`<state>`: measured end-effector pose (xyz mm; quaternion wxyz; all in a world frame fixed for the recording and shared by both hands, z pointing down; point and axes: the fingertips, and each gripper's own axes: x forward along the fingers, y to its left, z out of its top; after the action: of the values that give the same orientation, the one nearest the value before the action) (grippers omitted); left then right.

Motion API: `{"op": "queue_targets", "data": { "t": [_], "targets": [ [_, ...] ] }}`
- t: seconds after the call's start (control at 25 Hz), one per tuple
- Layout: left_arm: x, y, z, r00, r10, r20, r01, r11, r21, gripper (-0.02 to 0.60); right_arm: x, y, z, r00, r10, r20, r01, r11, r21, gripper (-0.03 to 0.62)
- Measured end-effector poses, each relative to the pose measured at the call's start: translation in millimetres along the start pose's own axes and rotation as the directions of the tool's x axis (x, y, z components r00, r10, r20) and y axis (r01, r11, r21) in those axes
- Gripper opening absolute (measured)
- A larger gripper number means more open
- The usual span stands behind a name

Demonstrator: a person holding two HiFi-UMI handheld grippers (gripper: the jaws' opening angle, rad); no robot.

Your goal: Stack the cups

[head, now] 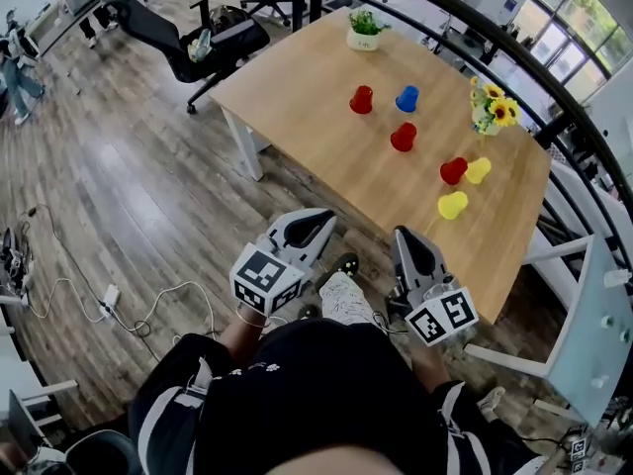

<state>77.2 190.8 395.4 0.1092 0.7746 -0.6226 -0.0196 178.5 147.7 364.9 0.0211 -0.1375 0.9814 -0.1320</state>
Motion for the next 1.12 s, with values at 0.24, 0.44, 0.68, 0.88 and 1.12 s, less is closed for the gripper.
{"op": "queue_targets", "data": {
  "t": [0.24, 0.44, 0.68, 0.88, 1.12],
  "targets": [
    [28.5, 38.0, 10.7, 0.999, 0.048, -0.007, -0.048, 0.998, 0.042, 0.020, 41.4, -39.8, 6.1, 1.000, 0.025, 0.019, -0.025, 1.000, 0.010, 0.000],
    [64.3, 75.6, 26.1, 0.997, 0.079, -0.010, -0.078, 0.995, 0.060, 0.020, 84.2, -76.6, 16.4, 0.998, 0.040, 0.049, -0.042, 0.998, 0.039, 0.000],
    [108.3, 102.2, 42.9, 0.996, 0.089, -0.028, -0.086, 0.993, 0.076, 0.020, 124.2, -119.2, 36.8, 0.998, 0.048, 0.047, -0.050, 0.997, 0.053, 0.000],
    [145.9, 133.5, 38.8, 0.995, 0.091, -0.043, -0.088, 0.994, 0.068, 0.021, 150.8, -153.9, 37.2, 0.998, 0.035, 0.057, -0.038, 0.998, 0.049, 0.000],
    [180.2, 146.5, 47.2, 0.997, 0.070, -0.044, -0.066, 0.994, 0.088, 0.021, 152.4, -186.4, 45.9, 0.997, -0.035, 0.063, 0.032, 0.998, 0.054, 0.000]
  ]
}}
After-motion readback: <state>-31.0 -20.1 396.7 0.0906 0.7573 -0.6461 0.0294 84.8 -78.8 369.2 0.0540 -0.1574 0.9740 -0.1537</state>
